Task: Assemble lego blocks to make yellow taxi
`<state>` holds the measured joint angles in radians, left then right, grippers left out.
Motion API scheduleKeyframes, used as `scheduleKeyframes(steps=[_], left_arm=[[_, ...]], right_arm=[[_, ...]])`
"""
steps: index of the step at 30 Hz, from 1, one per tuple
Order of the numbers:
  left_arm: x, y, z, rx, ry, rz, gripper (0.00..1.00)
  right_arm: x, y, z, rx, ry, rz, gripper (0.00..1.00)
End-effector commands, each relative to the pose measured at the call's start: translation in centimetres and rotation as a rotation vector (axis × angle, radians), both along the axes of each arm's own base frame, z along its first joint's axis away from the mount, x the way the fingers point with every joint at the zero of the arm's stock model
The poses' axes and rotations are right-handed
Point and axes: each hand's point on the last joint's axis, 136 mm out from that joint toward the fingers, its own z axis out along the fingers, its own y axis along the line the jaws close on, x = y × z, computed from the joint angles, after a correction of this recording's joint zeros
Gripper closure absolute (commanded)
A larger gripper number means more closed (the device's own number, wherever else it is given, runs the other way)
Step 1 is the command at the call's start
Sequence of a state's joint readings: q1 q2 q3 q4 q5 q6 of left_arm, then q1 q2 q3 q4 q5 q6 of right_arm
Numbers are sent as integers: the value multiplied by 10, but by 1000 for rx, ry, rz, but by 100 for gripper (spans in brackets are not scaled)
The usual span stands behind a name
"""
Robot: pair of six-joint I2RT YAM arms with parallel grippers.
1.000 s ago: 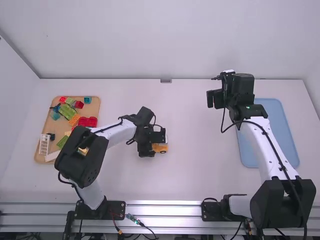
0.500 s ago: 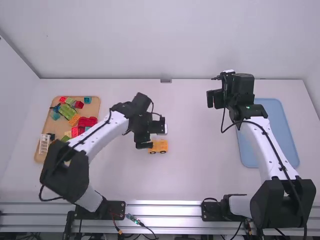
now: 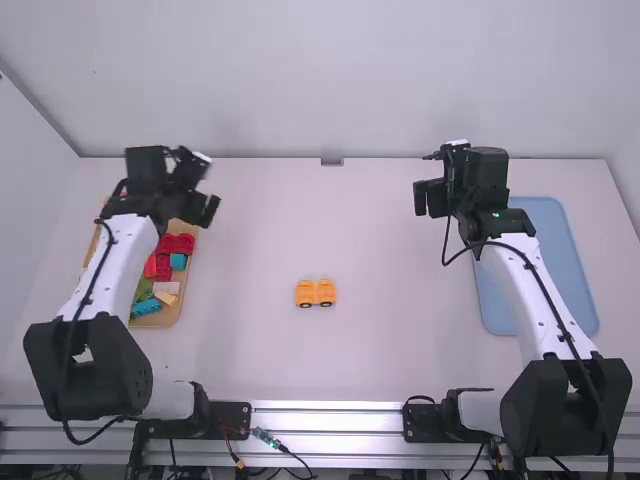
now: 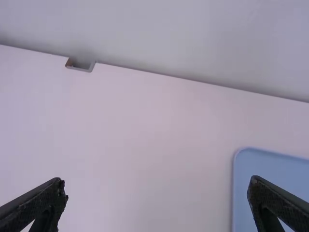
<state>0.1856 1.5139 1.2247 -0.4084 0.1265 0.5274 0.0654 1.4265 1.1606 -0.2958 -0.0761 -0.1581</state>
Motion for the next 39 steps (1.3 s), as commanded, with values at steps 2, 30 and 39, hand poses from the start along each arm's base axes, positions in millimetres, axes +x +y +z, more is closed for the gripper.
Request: scheduleKeyframes(steps=[2, 30, 39], left_arm=[[-9, 59, -23, -164, 40, 318, 1], [-140, 81, -144, -708, 348, 1466, 28], [-165, 75, -164, -700, 387, 1584, 33]], right_arm=[[3, 2, 8, 8, -14, 3, 1], [2, 25, 10, -8, -27, 59, 1], [1, 25, 9, -18, -23, 53, 1]])
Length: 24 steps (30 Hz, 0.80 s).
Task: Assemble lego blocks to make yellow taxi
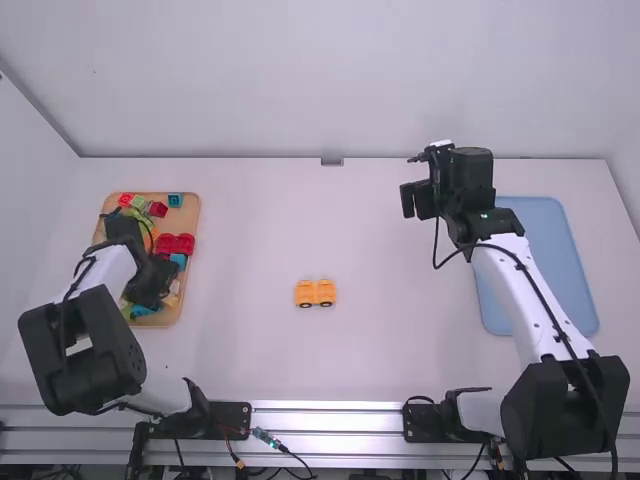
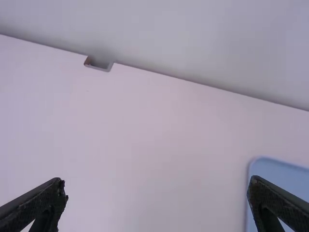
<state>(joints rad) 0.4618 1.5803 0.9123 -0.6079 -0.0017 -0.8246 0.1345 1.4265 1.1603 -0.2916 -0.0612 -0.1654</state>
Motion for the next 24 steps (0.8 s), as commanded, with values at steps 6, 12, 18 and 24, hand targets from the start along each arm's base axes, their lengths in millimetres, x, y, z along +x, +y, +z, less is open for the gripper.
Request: scheduleKeyframes(steps=[6, 12, 18, 24], left_arm=[[-13, -1, -8, 11, 48, 32, 38], [-18, 1, -18, 44, 55, 3, 43], [-16, 0, -25, 52, 31, -58, 35], [-19, 6, -26, 92, 49, -51, 42]], right_arm=[[4, -3, 8, -3, -16, -12, 1], [4, -3, 8, -1, -15, -13, 1], [4, -3, 8, -1, -15, -13, 1], [4, -3, 8, 0, -15, -13, 1]])
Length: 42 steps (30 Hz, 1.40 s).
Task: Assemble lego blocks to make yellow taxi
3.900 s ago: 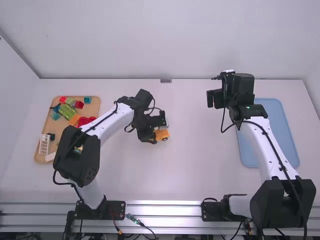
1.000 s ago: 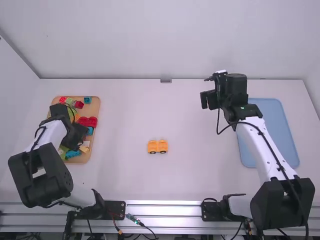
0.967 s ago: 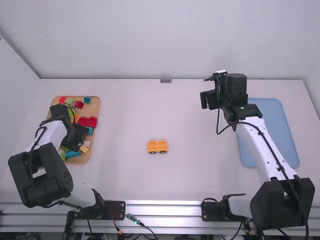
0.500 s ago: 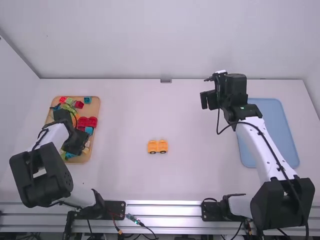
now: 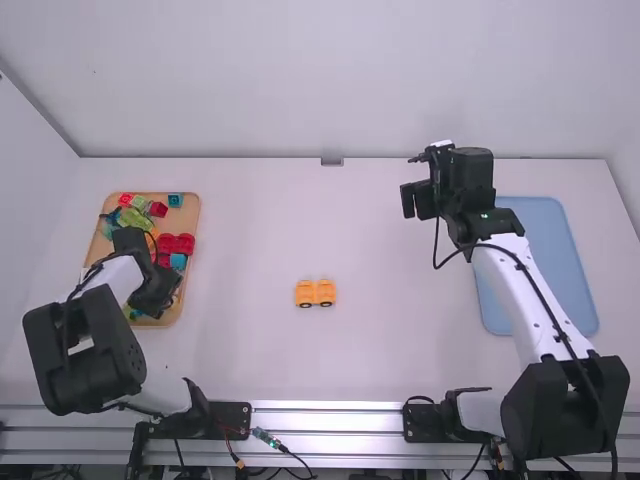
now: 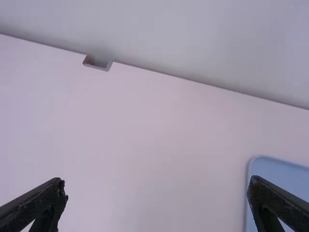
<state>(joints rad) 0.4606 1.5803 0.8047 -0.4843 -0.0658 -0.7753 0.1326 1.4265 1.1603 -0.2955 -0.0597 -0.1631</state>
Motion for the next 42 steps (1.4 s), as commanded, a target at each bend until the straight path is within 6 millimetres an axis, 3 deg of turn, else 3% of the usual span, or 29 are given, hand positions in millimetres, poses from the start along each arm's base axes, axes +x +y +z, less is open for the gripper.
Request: scheduleKeyframes(steps=[1, 6, 23, 32, 38, 42], left_arm=[[-7, 0, -4, 21, 30, -14, 44], [-8, 0, -11, 27, 17, -11, 48], [-8, -1, -24, 44, -24, -34, 45], [-8, -10, -26, 0, -35, -45, 51], [-9, -5, -26, 27, -25, -38, 51], [-9, -4, -28, 30, -28, -38, 58]], right_arm=[[5, -1, 9, 0, -19, -8, 1], [5, -1, 9, 2, -22, -6, 0], [4, 3, 9, 1, -22, 3, 1], [4, 3, 9, 2, -22, 2, 1], [4, 2, 9, 2, -21, 2, 1], [4, 3, 9, 2, -21, 2, 1]])
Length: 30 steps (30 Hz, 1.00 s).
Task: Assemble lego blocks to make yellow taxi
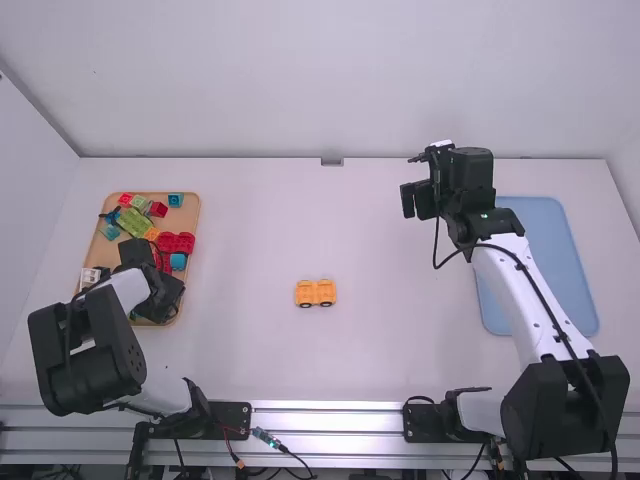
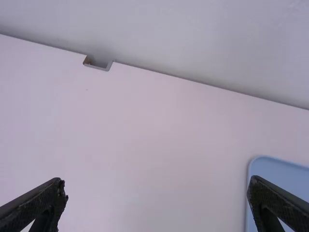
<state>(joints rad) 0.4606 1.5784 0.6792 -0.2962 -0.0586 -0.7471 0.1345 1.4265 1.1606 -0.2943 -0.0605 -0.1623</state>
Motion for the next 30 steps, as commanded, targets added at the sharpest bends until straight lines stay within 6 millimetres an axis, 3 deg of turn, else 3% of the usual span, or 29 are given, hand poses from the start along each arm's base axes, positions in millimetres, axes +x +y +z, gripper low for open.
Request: scheduleKeyframes(steps=[1, 8, 16, 17, 18, 19, 30], left_arm=[[-6, -2, -6, 3, 27, -8, 58], [-7, -3, -7, -4, 31, -1, 70], [-9, -2, -8, -6, 34, 3, 75], [-8, -3, -7, -5, 33, 1, 78], [-7, -3, -7, -5, 29, -3, 91], [-7, -4, -7, -8, 28, -4, 98], [-12, -7, -8, -22, 51, -4, 98]], right_arm=[[4, 2, 9, 0, -20, 1, 1], [4, 1, 9, 0, -19, -1, 1], [4, 1, 8, 0, -17, -1, 1], [4, 1, 8, 0, -17, 0, 1], [4, 1, 8, 0, -17, 0, 1], [4, 1, 8, 0, -17, -1, 1], [1, 16, 8, 2, -17, 35, 1]])
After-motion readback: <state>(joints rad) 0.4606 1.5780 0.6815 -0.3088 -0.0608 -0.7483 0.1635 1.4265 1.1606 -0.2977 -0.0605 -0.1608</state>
